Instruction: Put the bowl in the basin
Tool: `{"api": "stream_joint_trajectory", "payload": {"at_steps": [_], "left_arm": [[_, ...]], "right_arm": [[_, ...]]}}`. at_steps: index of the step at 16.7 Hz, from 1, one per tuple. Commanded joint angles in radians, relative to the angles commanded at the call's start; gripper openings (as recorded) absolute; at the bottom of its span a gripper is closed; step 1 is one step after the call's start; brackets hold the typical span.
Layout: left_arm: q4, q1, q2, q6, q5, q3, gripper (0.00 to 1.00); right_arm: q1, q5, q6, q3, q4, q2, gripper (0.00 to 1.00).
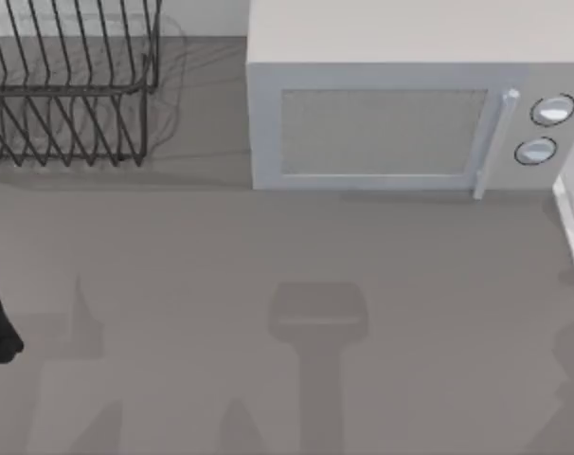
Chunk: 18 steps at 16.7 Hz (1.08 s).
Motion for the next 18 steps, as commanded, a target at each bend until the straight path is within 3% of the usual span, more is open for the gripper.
{"api": "stream_joint_trajectory", "payload": {"at_steps": [4, 8, 18], "left_arm": [[0.000, 0.000, 0.000, 0.000, 0.000, 0.000, 1.00], [0.000, 0.000, 0.000, 0.000, 0.000, 0.000, 1.00], [0.000, 0.000, 0.000, 0.000, 0.000, 0.000, 1.00]], "right_arm": [[-0.049, -0.115, -0.046, -0.109, 0.416, -0.052, 0.00], [-0.040, -0.211, -0.067, -0.170, 0.672, -0.106, 0.00], [-0.027, -0.248, -0.071, -0.186, 0.773, -0.114, 0.00]]}}
